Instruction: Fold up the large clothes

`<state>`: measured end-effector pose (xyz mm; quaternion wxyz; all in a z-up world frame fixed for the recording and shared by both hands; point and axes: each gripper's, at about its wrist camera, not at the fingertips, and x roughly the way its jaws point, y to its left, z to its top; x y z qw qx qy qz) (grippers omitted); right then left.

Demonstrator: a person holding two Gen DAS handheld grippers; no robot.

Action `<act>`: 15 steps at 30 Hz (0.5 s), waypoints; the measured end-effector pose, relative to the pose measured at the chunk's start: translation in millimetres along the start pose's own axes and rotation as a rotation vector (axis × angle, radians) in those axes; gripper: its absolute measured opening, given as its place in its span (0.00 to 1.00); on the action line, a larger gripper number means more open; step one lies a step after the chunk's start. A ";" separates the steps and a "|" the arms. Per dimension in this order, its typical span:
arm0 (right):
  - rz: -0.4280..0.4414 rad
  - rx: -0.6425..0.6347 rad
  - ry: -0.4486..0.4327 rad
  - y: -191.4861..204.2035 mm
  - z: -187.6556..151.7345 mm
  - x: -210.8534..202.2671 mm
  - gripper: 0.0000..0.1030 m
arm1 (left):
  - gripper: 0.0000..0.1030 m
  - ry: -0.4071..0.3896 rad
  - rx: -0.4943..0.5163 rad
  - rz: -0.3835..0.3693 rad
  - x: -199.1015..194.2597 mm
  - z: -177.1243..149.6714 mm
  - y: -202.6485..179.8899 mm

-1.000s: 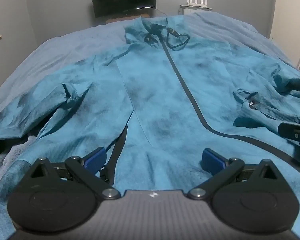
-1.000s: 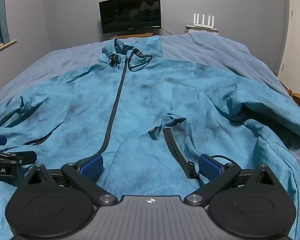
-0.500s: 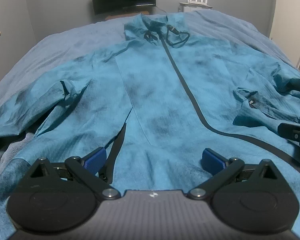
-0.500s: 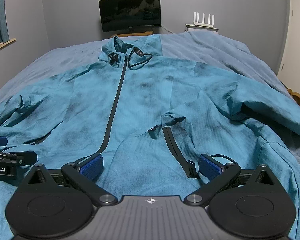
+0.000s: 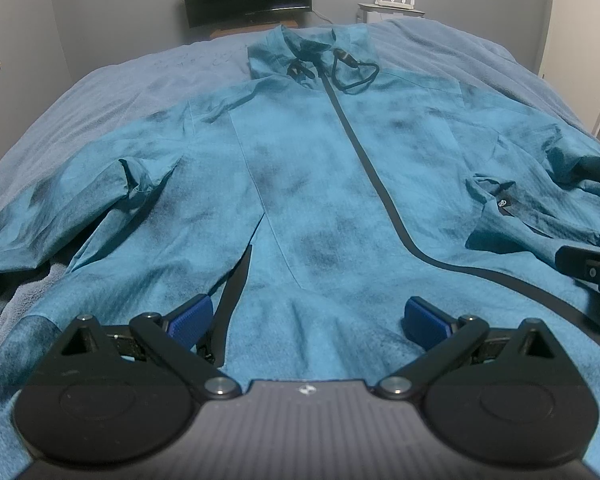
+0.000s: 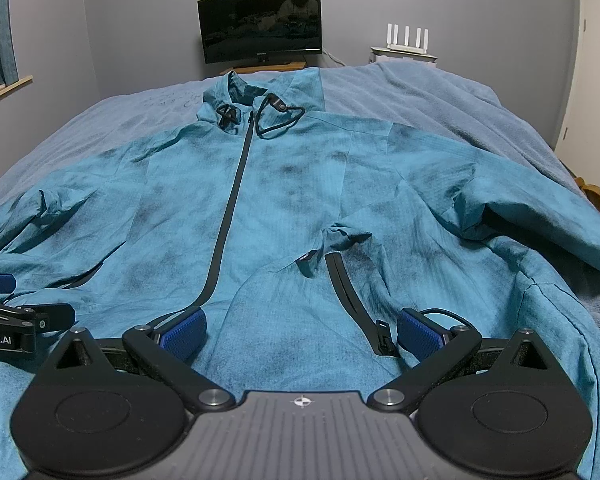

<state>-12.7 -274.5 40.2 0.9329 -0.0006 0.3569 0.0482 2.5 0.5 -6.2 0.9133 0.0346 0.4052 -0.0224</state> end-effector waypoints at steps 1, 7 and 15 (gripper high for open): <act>0.000 0.000 0.000 0.1 0.1 -0.1 1.00 | 1.00 0.000 0.000 0.000 0.0 0.1 0.1; 0.000 0.001 0.001 0.0 0.3 0.1 1.00 | 1.00 0.001 0.000 0.000 0.1 0.2 0.3; 0.001 0.002 0.000 0.5 0.6 0.0 1.00 | 1.00 0.002 -0.001 -0.001 0.2 0.1 0.6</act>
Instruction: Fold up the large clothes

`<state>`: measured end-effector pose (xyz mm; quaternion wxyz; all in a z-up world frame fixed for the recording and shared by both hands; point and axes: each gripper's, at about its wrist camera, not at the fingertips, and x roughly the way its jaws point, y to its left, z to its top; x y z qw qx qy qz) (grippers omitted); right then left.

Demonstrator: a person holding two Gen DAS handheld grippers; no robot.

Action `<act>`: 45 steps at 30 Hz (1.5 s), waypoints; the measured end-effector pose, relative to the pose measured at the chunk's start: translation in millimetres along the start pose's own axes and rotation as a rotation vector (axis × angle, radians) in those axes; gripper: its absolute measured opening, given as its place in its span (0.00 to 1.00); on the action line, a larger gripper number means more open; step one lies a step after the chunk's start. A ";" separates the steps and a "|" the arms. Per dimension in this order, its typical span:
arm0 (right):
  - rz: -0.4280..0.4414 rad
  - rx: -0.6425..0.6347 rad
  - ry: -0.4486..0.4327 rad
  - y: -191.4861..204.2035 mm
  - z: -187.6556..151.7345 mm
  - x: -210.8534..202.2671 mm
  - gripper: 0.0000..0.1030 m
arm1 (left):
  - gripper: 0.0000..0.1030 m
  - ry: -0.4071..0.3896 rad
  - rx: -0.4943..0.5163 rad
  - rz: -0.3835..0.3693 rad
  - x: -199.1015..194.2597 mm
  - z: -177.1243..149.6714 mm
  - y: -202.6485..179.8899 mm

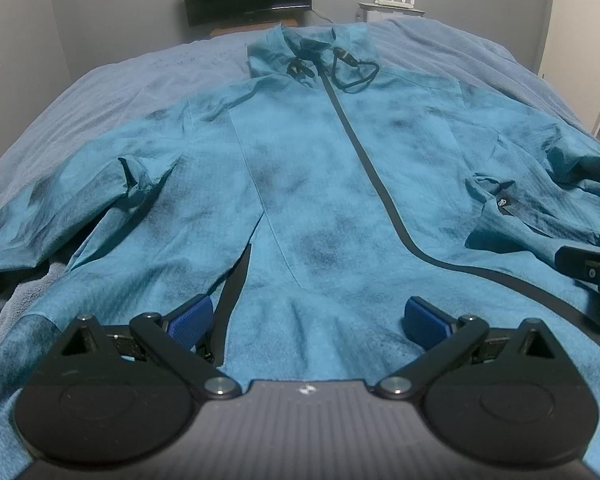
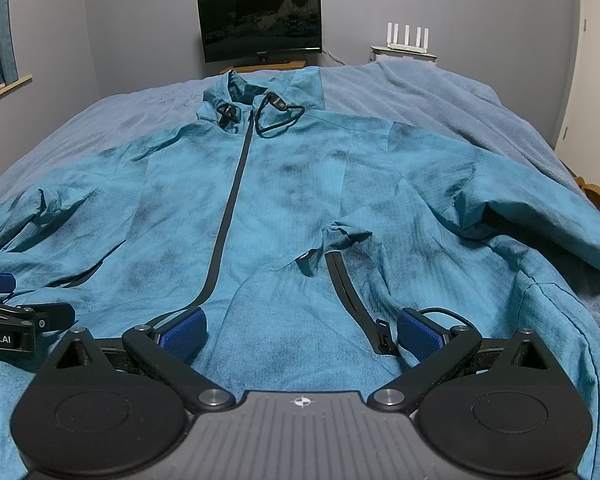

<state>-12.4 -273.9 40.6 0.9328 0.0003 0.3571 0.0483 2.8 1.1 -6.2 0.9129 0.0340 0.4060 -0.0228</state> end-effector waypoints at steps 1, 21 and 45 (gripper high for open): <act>0.000 0.000 0.000 0.4 0.2 -0.4 1.00 | 1.00 0.000 0.000 0.000 0.1 0.1 0.1; 0.004 0.005 -0.002 -0.1 -0.4 1.1 1.00 | 1.00 0.002 -0.001 -0.001 0.4 0.6 0.8; 0.010 0.191 -0.366 -52.0 70.9 -77.7 1.00 | 1.00 -0.318 -0.163 -0.015 -68.9 101.3 39.9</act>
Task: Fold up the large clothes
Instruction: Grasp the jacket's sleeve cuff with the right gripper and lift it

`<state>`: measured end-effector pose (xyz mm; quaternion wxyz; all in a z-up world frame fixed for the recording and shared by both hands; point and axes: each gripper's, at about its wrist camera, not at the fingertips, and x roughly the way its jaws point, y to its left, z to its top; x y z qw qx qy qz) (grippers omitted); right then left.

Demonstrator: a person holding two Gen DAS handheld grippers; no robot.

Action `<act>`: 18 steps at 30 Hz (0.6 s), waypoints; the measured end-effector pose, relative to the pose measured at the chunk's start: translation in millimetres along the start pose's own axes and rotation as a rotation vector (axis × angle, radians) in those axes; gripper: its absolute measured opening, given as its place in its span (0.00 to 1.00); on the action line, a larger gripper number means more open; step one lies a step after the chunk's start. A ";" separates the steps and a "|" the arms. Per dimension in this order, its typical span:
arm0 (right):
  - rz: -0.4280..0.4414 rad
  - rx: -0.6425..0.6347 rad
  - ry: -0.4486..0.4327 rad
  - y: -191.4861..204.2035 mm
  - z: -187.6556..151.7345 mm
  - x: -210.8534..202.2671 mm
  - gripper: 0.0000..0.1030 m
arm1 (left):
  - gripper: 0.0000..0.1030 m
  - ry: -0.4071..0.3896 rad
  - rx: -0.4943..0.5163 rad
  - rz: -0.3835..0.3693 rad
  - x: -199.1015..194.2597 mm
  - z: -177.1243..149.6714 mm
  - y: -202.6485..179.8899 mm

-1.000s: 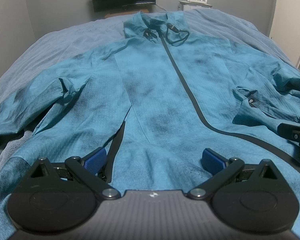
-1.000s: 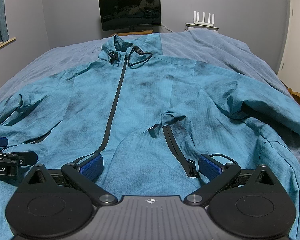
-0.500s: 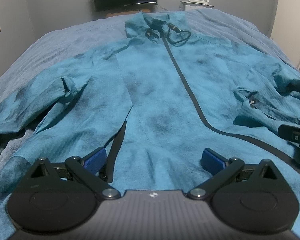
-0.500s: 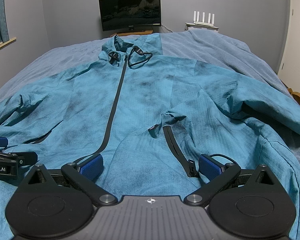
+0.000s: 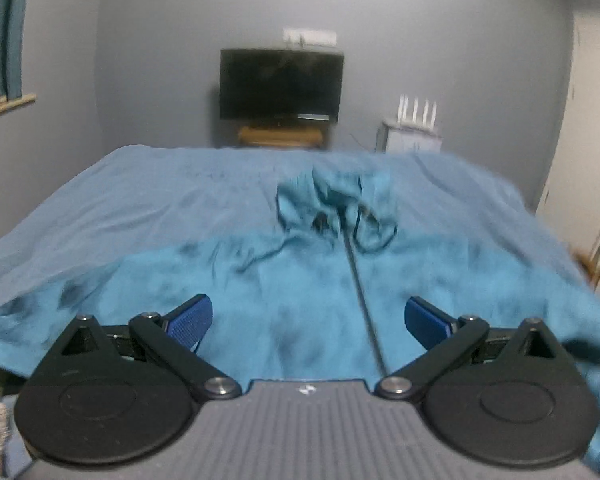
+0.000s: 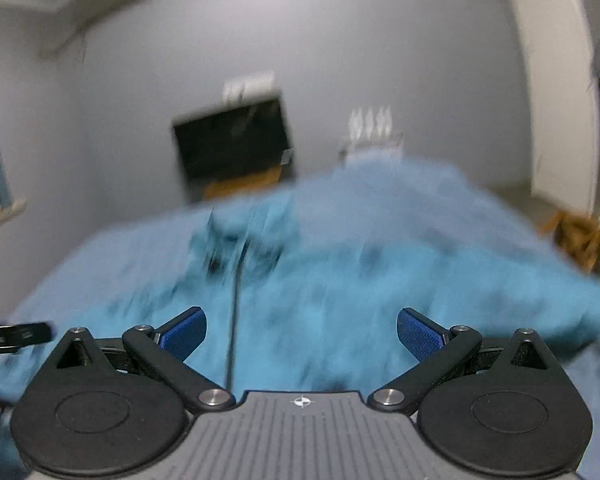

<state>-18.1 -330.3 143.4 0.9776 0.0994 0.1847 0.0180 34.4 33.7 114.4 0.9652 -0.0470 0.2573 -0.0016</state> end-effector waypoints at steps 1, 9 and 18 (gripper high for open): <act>-0.007 -0.009 -0.018 -7.5 8.2 2.1 1.00 | 1.00 0.011 -0.011 0.009 7.0 5.0 2.7; -0.097 0.176 0.102 -134.8 30.4 50.1 1.00 | 1.00 0.082 0.033 0.159 64.9 -38.0 25.9; -0.435 0.432 0.207 -280.3 -39.9 94.3 0.99 | 1.00 0.190 0.009 0.090 104.4 -61.9 40.1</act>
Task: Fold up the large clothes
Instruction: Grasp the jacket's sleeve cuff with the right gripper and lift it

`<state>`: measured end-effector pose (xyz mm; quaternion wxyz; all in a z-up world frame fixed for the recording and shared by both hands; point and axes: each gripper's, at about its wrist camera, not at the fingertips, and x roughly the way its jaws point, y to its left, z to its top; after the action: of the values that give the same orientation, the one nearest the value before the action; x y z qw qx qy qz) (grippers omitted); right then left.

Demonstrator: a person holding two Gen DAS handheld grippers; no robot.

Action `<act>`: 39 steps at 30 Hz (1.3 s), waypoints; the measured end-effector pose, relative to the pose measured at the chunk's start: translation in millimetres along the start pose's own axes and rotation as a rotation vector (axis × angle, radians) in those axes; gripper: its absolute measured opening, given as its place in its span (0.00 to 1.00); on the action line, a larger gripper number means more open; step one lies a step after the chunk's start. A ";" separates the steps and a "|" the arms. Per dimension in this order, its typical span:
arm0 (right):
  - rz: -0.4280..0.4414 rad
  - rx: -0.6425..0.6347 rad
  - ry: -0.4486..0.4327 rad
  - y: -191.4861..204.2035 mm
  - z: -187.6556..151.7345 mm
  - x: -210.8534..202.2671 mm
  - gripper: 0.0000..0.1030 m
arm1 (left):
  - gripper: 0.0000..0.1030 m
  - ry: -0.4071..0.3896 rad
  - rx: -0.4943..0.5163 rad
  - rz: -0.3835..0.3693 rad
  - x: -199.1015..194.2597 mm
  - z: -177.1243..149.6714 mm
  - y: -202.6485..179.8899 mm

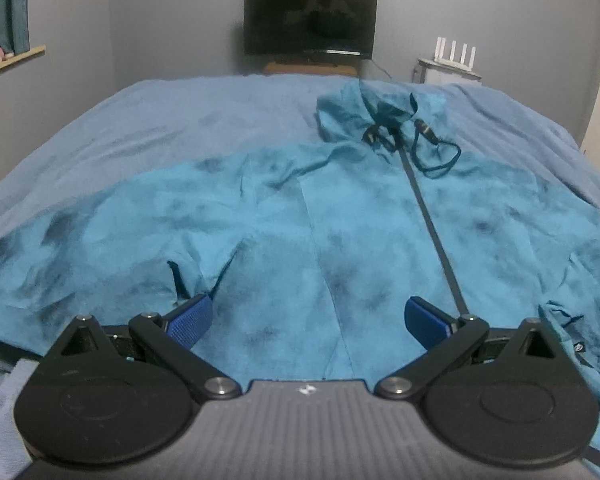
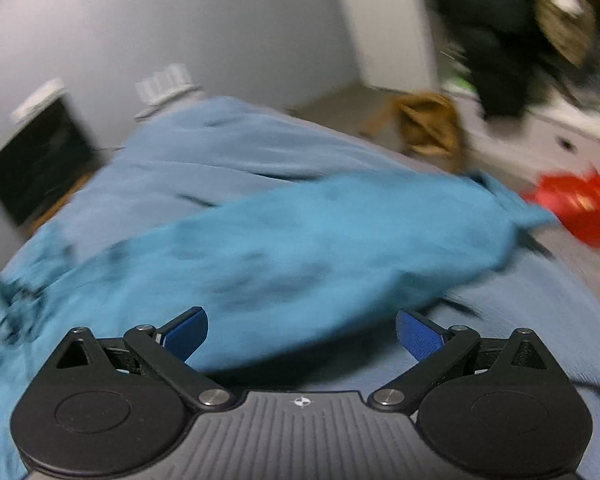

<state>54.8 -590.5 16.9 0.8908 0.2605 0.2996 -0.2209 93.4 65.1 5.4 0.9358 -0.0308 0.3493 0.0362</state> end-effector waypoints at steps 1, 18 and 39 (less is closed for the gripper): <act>-0.008 0.034 0.000 -9.6 -1.7 3.6 0.98 | 1.00 0.015 -0.004 -0.004 5.3 0.6 0.2; 0.019 0.485 -0.028 -104.1 -5.8 84.0 0.56 | 1.00 0.122 0.013 -0.039 45.2 1.8 -1.8; -0.029 0.063 -0.338 11.5 56.6 9.5 0.04 | 1.00 0.097 0.008 -0.066 46.5 3.6 -4.7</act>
<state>91.7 -617.7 53.3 0.9168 0.2430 0.1419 -0.2834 131.2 62.9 -22.2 0.9185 -0.0404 0.3933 0.0024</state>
